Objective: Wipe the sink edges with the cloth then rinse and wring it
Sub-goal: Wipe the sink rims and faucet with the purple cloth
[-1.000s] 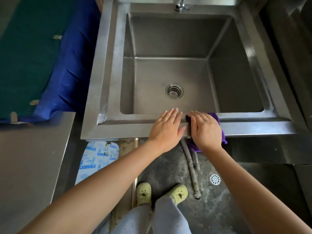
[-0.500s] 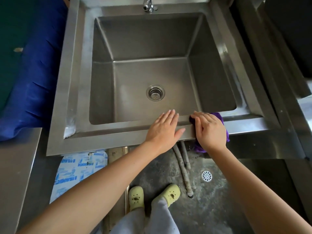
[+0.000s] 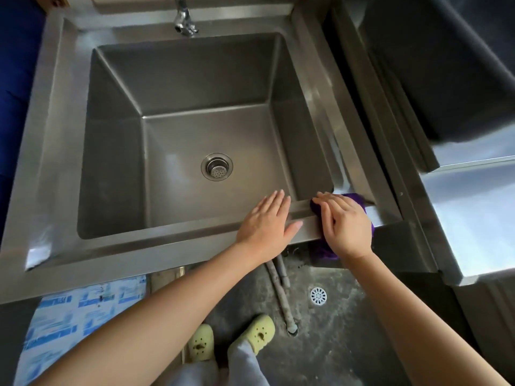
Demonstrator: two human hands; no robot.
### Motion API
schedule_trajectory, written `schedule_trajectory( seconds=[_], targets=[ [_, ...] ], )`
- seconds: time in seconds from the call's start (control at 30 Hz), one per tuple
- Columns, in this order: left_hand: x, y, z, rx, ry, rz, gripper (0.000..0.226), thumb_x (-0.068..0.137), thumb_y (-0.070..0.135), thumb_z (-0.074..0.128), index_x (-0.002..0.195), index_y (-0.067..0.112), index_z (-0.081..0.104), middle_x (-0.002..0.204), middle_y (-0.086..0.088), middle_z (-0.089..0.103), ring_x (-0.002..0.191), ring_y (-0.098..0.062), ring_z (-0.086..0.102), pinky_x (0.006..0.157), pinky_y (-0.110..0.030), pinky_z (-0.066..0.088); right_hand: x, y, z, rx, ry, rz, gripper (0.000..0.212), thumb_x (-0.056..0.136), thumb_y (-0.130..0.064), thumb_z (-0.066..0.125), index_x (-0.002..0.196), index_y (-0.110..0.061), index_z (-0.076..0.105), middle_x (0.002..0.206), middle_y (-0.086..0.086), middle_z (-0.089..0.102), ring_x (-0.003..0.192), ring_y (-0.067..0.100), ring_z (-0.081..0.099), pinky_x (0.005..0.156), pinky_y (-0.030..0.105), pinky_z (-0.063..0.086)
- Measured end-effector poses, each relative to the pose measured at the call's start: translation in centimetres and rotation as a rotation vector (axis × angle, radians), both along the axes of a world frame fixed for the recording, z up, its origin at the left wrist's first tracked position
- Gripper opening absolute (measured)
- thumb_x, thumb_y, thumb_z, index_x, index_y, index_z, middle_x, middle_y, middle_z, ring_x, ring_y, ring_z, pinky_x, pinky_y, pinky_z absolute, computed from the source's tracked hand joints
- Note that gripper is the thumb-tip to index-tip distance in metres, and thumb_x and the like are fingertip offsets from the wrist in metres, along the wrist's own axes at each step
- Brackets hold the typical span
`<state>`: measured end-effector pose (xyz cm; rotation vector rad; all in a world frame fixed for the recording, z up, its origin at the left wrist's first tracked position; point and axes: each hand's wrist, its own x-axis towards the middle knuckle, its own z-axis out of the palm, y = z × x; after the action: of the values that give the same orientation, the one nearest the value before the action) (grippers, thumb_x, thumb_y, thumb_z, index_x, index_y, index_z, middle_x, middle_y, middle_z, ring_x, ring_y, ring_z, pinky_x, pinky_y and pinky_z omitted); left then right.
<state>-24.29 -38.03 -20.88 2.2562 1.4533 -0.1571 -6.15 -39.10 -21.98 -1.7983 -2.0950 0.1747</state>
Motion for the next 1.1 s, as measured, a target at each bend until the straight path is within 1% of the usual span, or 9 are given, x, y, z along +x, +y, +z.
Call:
schedule_trajectory(
  seconds=[0.17,0.23,0.27,0.37,0.47,0.53,0.8,0.97,1.1],
  targets=[
    [2.9,0.8,-0.1,-0.015,0.011,-0.018,0.070,0.097,0.053,0.014,0.151,0.010,0.001,0.161,-0.008,-0.003,0.148,-0.017,-0.005,0.120,-0.031,-0.003,2.8,0.8,0.5,-0.017,-0.028,-0.012,0.039,0.097,-0.027,0.034,0.103,-0.014,0.071,0.111,0.002,0.071,0.103,0.019,0.065,0.092,0.031,0.047],
    [4.4,1.1,-0.1,-0.011,0.014,-0.020,0.070,0.098,0.052,0.016,0.151,0.010,0.002,0.161,-0.008,-0.002,0.148,-0.017,-0.004,0.120,-0.031,-0.003,3.1,1.4,0.6,-0.069,-0.059,-0.021,0.039,0.096,-0.027,0.034,0.108,-0.012,0.068,0.120,0.007,0.067,0.108,0.025,0.062,0.092,0.035,0.048],
    [5.2,1.3,-0.1,-0.003,0.013,-0.018,0.070,0.098,0.052,0.017,0.151,0.009,0.004,0.161,-0.008,-0.001,0.148,-0.017,-0.003,0.119,-0.031,-0.002,3.1,1.7,0.7,-0.107,-0.083,-0.027,0.041,0.096,-0.028,0.033,0.112,-0.011,0.065,0.127,0.010,0.062,0.115,0.028,0.058,0.096,0.038,0.047],
    [6.8,1.7,0.0,0.018,0.012,-0.007,0.069,0.098,0.052,0.018,0.151,0.010,0.006,0.161,-0.008,0.002,0.148,-0.017,-0.001,0.118,-0.029,-0.002,3.7,2.8,1.0,-0.209,-0.150,0.006,0.045,0.097,-0.030,0.031,0.131,-0.011,0.052,0.147,0.010,0.042,0.137,0.028,0.036,0.112,0.042,0.033],
    [7.3,1.9,0.2,0.008,0.010,-0.010,0.069,0.098,0.053,0.018,0.151,0.011,0.006,0.161,-0.007,0.002,0.148,-0.017,-0.001,0.117,-0.028,-0.003,4.6,3.9,1.1,-0.251,-0.167,0.040,0.046,0.099,-0.028,0.033,0.142,-0.013,0.038,0.155,0.007,0.027,0.145,0.025,0.019,0.118,0.039,0.017],
    [7.3,1.9,0.3,0.002,0.006,-0.008,0.069,0.098,0.052,0.018,0.151,0.011,0.005,0.161,-0.007,0.002,0.148,-0.017,-0.001,0.117,-0.028,-0.003,4.9,4.4,1.1,-0.256,-0.167,0.040,0.048,0.099,-0.028,0.033,0.145,-0.013,0.031,0.157,0.006,0.021,0.146,0.022,0.013,0.119,0.036,0.009],
    [7.2,1.9,0.1,0.004,0.033,-0.011,0.069,0.097,0.052,0.016,0.151,0.011,0.004,0.161,-0.007,0.001,0.148,-0.016,-0.003,0.118,-0.029,-0.003,5.1,7.9,0.8,-0.238,-0.221,0.063,0.052,0.099,-0.032,0.029,0.147,-0.012,0.025,0.159,0.006,0.012,0.147,0.020,0.009,0.119,0.033,0.001],
    [7.1,1.9,-0.1,0.030,0.044,-0.030,0.070,0.097,0.053,0.014,0.151,0.011,0.003,0.161,-0.006,0.002,0.148,-0.015,-0.002,0.118,-0.028,-0.003,4.0,10.4,0.2,-0.207,-0.323,0.032,0.054,0.100,-0.036,0.021,0.147,-0.010,0.023,0.158,0.009,0.015,0.146,0.022,0.011,0.120,0.036,0.003],
    [7.1,1.9,-0.1,0.030,0.047,-0.030,0.070,0.096,0.054,0.013,0.151,0.011,0.002,0.161,-0.005,0.000,0.148,-0.014,-0.003,0.119,-0.029,-0.002,2.9,11.6,-0.2,-0.145,-0.300,-0.015,0.054,0.100,-0.035,0.020,0.144,-0.006,0.029,0.155,0.015,0.024,0.144,0.027,0.019,0.121,0.039,0.007]
  ],
)
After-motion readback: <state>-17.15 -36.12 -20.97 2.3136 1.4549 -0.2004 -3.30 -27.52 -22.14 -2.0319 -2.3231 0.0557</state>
